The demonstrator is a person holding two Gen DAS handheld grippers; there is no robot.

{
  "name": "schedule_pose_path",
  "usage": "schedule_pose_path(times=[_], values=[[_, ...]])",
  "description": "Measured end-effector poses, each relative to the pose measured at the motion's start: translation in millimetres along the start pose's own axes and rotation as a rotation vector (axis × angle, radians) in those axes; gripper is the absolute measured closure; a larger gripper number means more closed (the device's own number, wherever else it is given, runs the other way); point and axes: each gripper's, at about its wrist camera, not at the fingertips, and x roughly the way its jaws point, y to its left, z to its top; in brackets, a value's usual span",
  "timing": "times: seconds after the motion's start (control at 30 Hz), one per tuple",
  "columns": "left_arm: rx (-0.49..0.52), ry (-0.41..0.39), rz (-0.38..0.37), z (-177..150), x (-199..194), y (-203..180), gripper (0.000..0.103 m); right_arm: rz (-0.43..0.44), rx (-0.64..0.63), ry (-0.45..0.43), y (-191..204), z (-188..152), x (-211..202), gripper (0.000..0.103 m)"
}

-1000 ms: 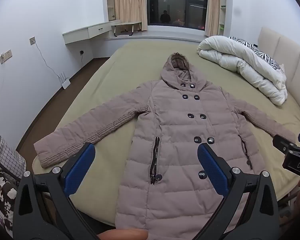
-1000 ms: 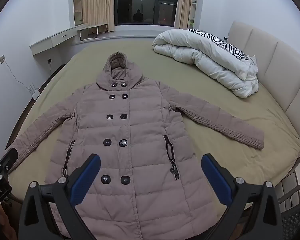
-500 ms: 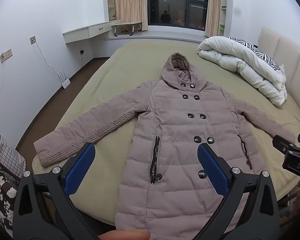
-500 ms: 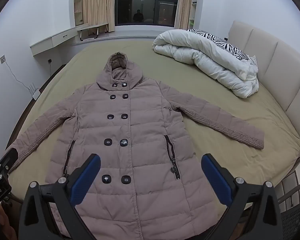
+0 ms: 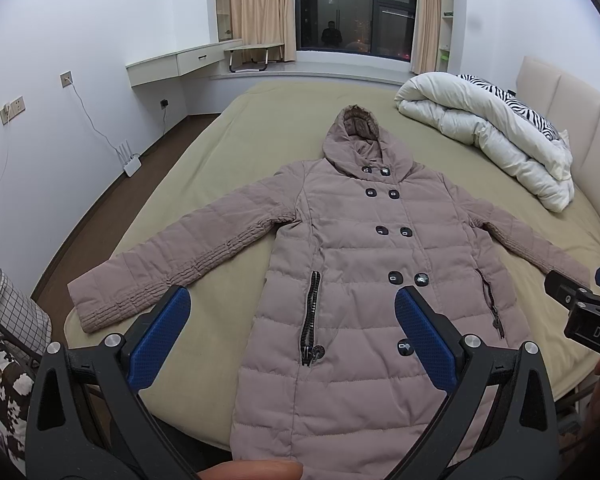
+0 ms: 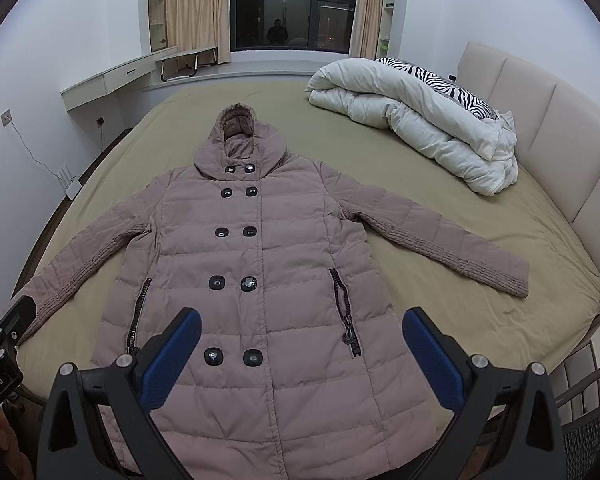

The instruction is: Fold large clothes

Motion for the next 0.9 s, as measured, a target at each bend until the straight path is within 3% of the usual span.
schedule_pose_path(times=[0.9], values=[[-0.006, -0.008, 0.002, -0.2, -1.9, 4.3, 0.000, -0.002, -0.003, -0.001, 3.9, 1.2, -1.6, 0.000]])
